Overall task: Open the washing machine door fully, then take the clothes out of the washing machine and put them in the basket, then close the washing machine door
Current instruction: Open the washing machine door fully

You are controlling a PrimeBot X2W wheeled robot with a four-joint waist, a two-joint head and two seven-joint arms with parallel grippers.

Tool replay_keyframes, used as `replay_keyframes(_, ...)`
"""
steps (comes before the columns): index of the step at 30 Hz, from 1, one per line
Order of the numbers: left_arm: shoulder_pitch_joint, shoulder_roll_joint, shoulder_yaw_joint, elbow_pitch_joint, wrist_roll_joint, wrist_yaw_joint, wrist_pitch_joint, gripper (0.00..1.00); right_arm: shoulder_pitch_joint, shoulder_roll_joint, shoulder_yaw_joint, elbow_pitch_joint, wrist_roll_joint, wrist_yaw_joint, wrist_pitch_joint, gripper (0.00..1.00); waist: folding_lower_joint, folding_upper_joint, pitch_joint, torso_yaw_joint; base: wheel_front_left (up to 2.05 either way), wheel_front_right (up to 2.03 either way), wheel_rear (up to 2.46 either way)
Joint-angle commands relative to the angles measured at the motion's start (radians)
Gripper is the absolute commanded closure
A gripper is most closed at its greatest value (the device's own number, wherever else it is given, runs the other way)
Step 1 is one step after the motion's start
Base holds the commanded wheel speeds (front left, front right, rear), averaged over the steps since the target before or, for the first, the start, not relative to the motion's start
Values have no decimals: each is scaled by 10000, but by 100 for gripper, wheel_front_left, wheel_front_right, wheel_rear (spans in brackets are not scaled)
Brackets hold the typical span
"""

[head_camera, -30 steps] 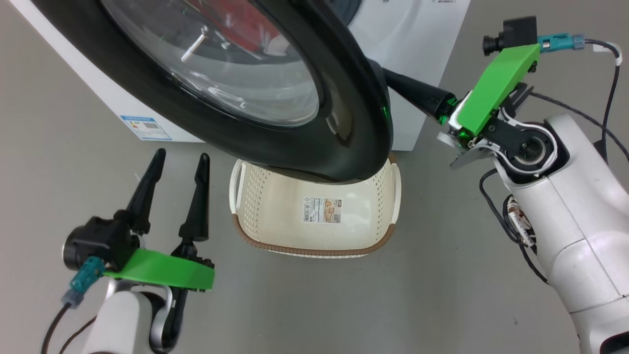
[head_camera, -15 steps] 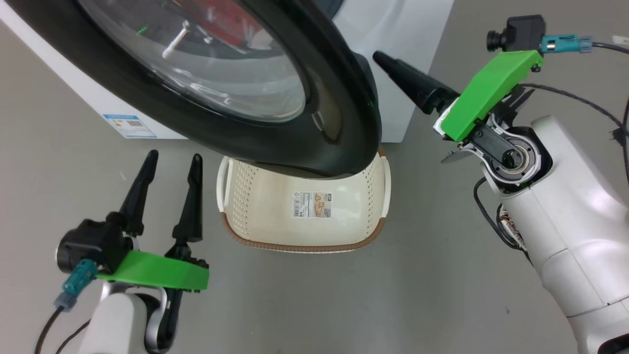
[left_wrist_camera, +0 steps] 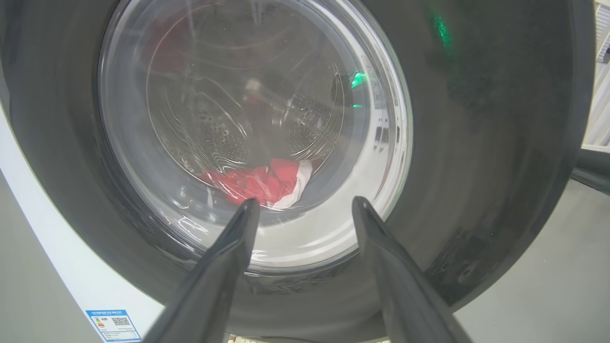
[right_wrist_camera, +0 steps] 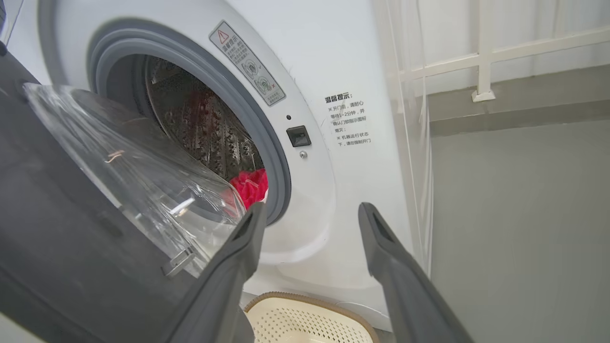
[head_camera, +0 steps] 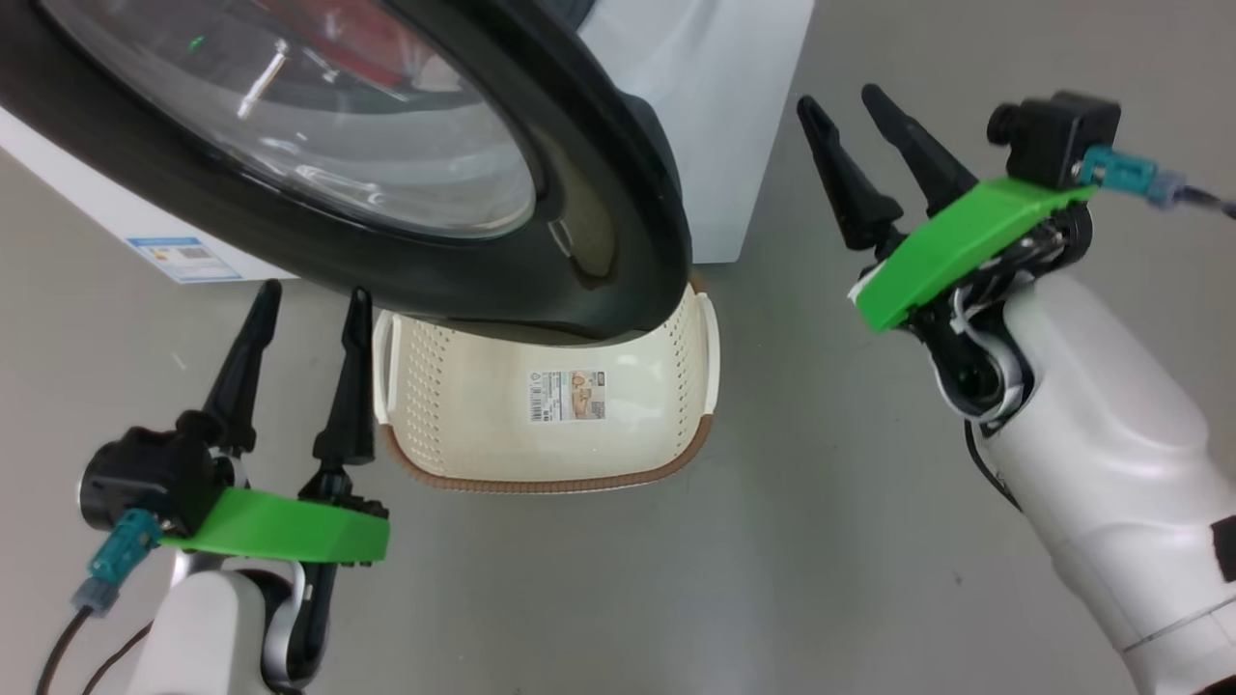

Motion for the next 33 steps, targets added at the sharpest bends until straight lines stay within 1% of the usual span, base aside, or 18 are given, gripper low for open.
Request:
replay_keyframes(1, -60, 259, 380, -312, 10, -58, -74, 0, 245, 178, 2, -121, -420, 77, -343, 0, 0, 0, 3, -112, 0, 0, 0)
replay_keyframes(5, 21, 257, 450, -439, 56, -58, -74, 0, 504, 318, -491, 169, -2115, 77, -1210, 0, 0, 0, 17, -243, 0, 0, 0)
replay_keyframes(9, 121, 280, 555, -605, 95, -58, -74, 0, 1008, 692, -1535, -194, -3956, 77, -1454, 0, 0, 0, 49, -372, 0, 0, 0)
replay_keyframes(13, 205, 279, 654, -796, 144, -58, -74, 0, 1897, 1072, -2792, -1659, -5698, 77, -1470, 0, 0, 0, 122, -456, 0, 0, 0)
replay_keyframes(15, 234, 267, 687, -882, 157, -58, -74, 0, 2410, 1153, -3224, -2467, -6201, 77, -1472, 0, 0, 0, 151, -481, 0, 0, 0)
replay_keyframes(20, 266, 206, 649, -980, 141, -58, -74, 0, 3532, 1177, -3469, -3946, -6273, 77, -1474, 0, 0, 0, 176, -455, 0, 0, 0)
replay_keyframes(25, 308, 175, 582, -966, 158, -58, -74, 0, 4299, 1180, -3728, -4696, -6145, 77, -1474, 0, 0, 0, 140, -415, 0, 0, 0)
replay_keyframes(28, 331, 156, 500, -944, 165, -58, -74, 0, 4712, 1180, -3947, -5173, -5853, 77, -1475, 0, 0, 0, 110, -367, 0, 0, 0)
replay_keyframes(33, 400, 115, 478, -962, 199, -58, -74, 0, 5394, 1181, -4031, -5578, -5750, 77, -1475, 0, 0, 0, 36, -328, 0, 0, 0)
